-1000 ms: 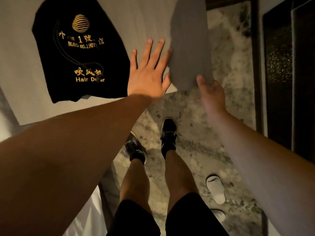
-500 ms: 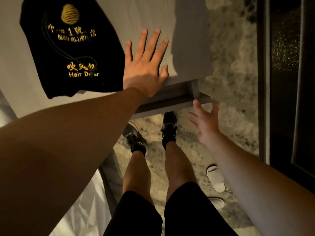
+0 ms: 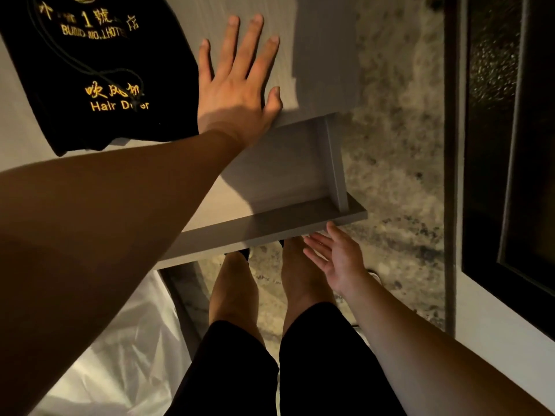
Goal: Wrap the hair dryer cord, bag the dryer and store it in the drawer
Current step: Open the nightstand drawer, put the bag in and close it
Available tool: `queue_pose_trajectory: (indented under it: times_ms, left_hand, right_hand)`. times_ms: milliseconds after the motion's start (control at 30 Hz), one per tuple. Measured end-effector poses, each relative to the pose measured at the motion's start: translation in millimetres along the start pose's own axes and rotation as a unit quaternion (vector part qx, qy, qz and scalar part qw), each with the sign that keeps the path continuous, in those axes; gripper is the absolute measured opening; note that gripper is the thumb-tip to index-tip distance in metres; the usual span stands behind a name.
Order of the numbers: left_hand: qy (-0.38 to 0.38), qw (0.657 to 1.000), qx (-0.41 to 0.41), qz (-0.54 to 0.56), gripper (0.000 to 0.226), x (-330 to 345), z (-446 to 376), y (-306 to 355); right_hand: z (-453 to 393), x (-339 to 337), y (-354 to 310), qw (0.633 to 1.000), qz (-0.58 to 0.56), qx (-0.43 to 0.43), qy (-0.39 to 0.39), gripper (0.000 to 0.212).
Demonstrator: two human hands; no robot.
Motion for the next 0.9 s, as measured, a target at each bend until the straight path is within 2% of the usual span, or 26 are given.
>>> queue_pose_trajectory:
  times_ms: [200,400,600,667,733,833,900]
  left_hand:
    - [-0.004,1.0,-0.004,0.007,0.065,-4,0,2]
    - [0.007,1.0,-0.006,0.004,0.065,-6,2,2]
    - [0.023,1.0,0.004,-0.01,0.063,-3,3,1]
    - [0.003,1.0,0.012,0.002,0.066,-10,1,1]
    - [-0.052,0.998,0.013,0.03,0.069,-24,-4,2]
    - [-0.116,0.99,-0.006,0.08,0.069,-58,-15,0]
    - [-0.087,0.989,-0.043,0.114,0.065,-84,-19,-13]
  right_hand:
    - [-5,-14,18,0.998,0.033,0.006,0.056,0.03]
    - [-8,-32,33,0.992,0.059,0.013,0.107,0.015]
    - [-10,-36,39,0.99,0.082,0.002,0.11,0.025]
    - [-5,-35,40,0.982,0.135,0.008,0.13,0.034]
    - [4,-28,37,0.97,0.194,0.001,0.147,0.044]
    - [19,10,15,0.971,0.214,-0.036,0.098,0.04]
    - [30,50,-10,0.97,0.223,-0.093,0.018,0.028]
Point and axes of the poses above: each hand's wrist, its own z-axis away from the middle knuckle, its own x-axis out of the palm, y = z × x, the point moved 1 cm from there along -z, towards the middle knuckle, and after that the axes turned 5 degrees about y, right-handed, at the moved point
